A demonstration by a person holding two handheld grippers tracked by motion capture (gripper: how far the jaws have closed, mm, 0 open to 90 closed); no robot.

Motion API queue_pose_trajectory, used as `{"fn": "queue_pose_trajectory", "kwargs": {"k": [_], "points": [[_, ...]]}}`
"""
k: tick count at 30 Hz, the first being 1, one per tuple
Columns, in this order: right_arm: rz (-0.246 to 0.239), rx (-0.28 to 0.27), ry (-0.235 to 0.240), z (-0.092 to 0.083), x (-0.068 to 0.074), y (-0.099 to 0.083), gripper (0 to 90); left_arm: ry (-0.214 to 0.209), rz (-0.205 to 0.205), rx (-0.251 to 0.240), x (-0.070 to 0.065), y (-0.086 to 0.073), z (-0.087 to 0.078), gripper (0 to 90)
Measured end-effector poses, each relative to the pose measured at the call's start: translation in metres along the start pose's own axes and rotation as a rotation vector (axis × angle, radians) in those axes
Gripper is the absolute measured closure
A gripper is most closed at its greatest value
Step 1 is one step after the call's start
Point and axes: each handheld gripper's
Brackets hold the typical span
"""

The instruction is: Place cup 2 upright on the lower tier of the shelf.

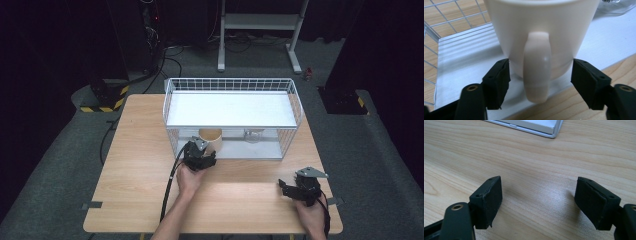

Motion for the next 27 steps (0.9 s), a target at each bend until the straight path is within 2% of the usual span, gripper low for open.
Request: {"fn": "queue_pose_trajectory", "kwargs": {"k": [4,8,13,15,16,18,19,23,24,25,27], "points": [[0.0,0.0,0.0,0.0,0.0,0.0,22.3,0.015,0.018,0.034,0.0,0.003,0.004,36.2],[0.0,0.0,0.0,0.0,0.0,0.0,22.4,0.017,0.017,0.031,0.001,0.007,0.006,42.6],[0.0,0.0,0.0,0.0,0.0,0.0,22.3,0.006,-0.008,0.024,0.003,0.009,0.01,51.9],[0.0,0.0,0.0,0.0,0.0,0.0,22.4,0.01,-0.007,0.029,0.004,0.009,0.011,53.1],[0.0,0.0,0.0,0.0,0.0,0.0,22.3,-0.001,-0.025,0.034,0.004,0.008,0.013,54.4],[0.0,0.0,0.0,0.0,0.0,0.0,22.4,0.018,-0.015,0.043,0.005,0.008,0.014,56.4],[0.0,0.0,0.0,0.0,0.0,0.0,22.4,0.004,-0.024,0.045,0.006,0.008,0.015,57.3],[0.0,0.0,0.0,0.0,0.0,0.0,22.4,-0.004,-0.042,0.046,0.007,0.008,0.018,60.2],[0.0,0.0,0.0,0.0,0.0,0.0,22.3,0.009,-0.029,0.052,0.008,0.009,0.018,60.9],[0.0,0.0,0.0,0.0,0.0,0.0,22.4,0.015,-0.04,0.056,0.008,0.01,0.019,61.2],[0.0,0.0,0.0,0.0,0.0,0.0,22.3,0.028,-0.026,0.062,0.008,0.013,0.02,62.0]]}}
Point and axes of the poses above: each handheld gripper's, and its own axes: z roughly forward along the jaws, y roughly out of its top, x roughly to its left, and after that the axes turned 12 degrees about -y, right-handed
